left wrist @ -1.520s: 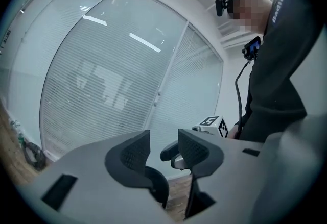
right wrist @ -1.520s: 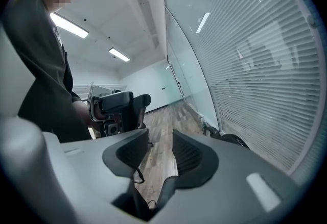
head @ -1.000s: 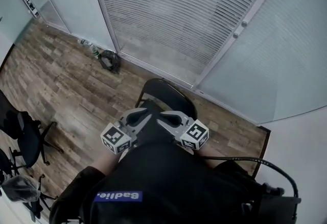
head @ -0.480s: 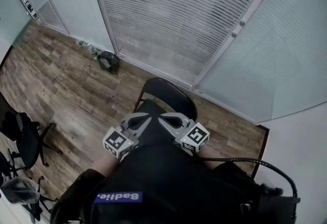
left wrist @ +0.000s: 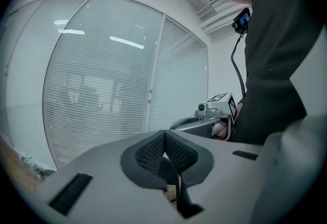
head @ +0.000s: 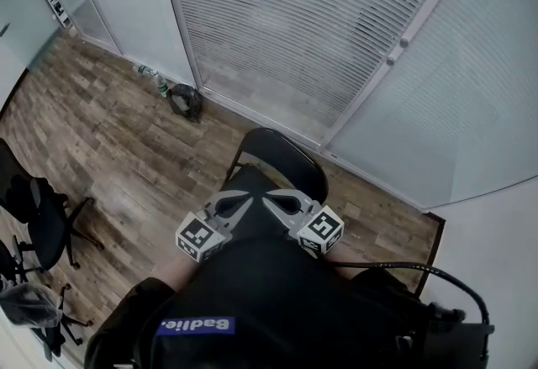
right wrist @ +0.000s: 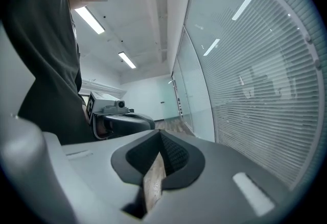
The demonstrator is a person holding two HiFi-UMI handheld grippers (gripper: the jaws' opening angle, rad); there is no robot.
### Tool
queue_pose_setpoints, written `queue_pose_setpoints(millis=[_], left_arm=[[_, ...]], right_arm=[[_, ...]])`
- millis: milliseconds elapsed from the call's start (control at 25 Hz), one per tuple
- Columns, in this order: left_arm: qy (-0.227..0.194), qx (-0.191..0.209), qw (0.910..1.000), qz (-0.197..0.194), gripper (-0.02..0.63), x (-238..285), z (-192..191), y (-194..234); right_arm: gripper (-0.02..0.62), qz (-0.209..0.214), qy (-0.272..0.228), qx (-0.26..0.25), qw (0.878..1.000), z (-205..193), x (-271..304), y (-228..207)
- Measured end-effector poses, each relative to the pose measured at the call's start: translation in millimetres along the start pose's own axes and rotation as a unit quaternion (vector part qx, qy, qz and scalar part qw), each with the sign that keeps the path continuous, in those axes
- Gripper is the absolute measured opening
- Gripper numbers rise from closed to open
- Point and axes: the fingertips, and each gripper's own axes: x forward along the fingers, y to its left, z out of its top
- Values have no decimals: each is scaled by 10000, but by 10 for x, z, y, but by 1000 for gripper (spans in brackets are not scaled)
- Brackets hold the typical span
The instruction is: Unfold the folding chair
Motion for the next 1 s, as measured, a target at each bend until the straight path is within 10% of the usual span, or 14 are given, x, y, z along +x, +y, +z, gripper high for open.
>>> queue_pose_setpoints(millis=[1000], left_arm=[[-24,-74,9999,115,6,-144,-48,33]], right_arm=[[2,205,149,-7,9997,-58,130,103]])
